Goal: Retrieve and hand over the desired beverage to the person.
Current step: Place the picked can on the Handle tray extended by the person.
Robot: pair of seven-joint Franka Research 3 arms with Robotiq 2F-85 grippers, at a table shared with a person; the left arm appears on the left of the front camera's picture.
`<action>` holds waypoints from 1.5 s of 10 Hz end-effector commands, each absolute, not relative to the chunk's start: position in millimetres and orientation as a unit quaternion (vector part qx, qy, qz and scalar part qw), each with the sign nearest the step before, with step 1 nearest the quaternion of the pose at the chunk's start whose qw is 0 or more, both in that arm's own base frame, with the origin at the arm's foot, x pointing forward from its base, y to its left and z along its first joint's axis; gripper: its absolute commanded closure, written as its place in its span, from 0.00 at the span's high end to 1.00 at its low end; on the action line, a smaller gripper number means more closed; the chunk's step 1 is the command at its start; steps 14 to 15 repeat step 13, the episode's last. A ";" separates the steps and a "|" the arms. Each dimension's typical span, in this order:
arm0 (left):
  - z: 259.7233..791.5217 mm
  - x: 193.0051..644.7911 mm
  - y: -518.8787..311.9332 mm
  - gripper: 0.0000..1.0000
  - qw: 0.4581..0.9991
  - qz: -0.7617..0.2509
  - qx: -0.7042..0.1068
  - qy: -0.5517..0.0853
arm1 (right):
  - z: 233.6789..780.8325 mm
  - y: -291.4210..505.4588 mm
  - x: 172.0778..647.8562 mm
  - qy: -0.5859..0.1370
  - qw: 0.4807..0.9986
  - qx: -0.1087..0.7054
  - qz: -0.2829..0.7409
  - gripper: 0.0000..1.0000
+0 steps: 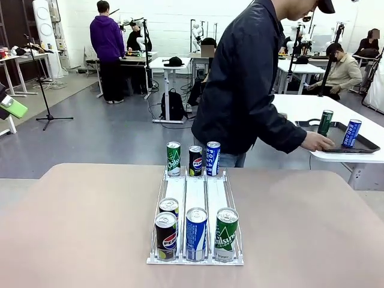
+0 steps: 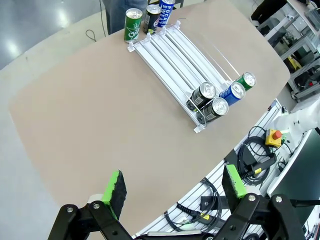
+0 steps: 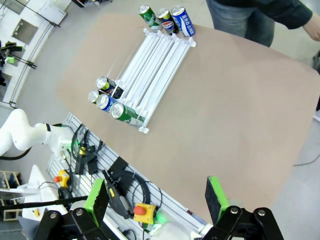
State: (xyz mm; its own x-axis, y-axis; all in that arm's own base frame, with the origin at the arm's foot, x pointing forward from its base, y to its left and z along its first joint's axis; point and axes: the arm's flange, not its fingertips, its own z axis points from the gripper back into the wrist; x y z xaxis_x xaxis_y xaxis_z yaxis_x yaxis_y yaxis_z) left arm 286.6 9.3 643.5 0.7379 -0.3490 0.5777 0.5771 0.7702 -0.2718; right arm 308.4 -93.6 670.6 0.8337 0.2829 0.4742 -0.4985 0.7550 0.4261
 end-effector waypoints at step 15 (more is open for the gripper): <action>643.5 286.6 9.3 1.00 0.905 -0.256 -0.223 -0.256 | 671.2 -94.9 309.2 -0.196 0.911 0.286 0.221 1.00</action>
